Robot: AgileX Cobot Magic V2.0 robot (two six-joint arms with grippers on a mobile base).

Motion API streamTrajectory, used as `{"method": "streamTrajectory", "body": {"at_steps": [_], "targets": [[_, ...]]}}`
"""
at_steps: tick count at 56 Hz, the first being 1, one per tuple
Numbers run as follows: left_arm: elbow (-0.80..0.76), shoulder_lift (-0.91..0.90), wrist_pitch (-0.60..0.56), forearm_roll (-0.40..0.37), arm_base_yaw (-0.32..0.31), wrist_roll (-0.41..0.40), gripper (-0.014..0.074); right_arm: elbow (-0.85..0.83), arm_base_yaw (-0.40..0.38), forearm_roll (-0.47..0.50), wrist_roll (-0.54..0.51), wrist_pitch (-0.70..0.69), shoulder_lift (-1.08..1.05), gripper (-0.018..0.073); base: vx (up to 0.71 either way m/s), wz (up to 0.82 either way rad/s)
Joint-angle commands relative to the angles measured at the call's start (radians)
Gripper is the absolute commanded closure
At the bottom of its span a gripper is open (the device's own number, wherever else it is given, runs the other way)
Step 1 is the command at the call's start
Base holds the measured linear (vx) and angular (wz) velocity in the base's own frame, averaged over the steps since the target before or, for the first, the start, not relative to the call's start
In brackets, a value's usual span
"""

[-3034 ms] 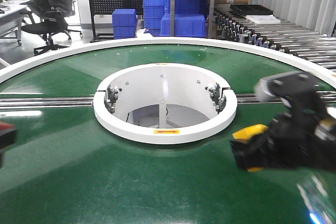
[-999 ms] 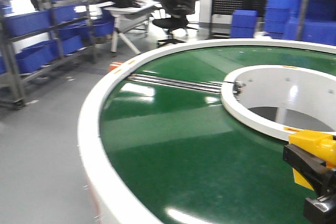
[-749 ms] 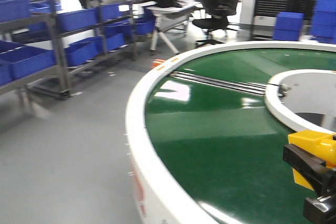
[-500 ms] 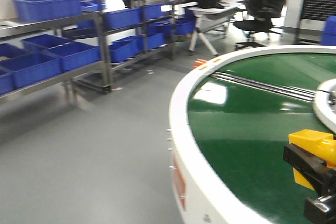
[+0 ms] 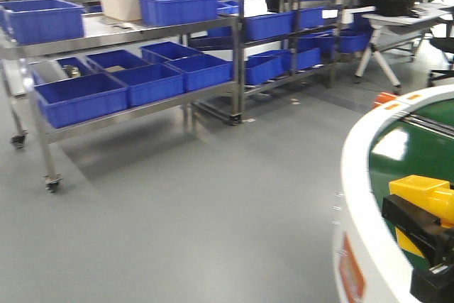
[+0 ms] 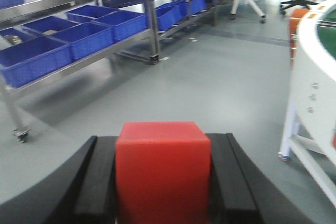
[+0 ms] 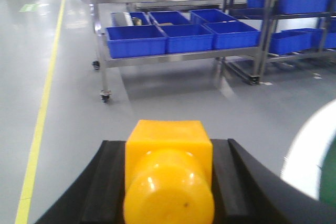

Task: Pick red and yellow blocks into blue bin
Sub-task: 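Drive the base to the large blue bin holding both blocks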

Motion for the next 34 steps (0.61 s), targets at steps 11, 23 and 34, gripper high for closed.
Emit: {"method": "streamTrajectory", "body": {"at_steps": [11,23,34], "targets": [[-0.027,0.002,-0.079,-0.019,-0.005,-0.010,0.0596,-0.029,0.000,-0.002,-0.009,-0.089,-0.005,0.0569,0.23,0.46],[-0.027,0.002,-0.078,-0.019,-0.005,-0.010,0.0596,-0.029,0.000,-0.002,-0.009,-0.088,-0.005,0.0569,0.30,0.38],[-0.027,0.003,-0.078,-0.019,-0.005,-0.010,0.0596,-0.029,0.000,-0.002,-0.009,-0.090,-0.005,0.0569,0.34,0.27]]}}
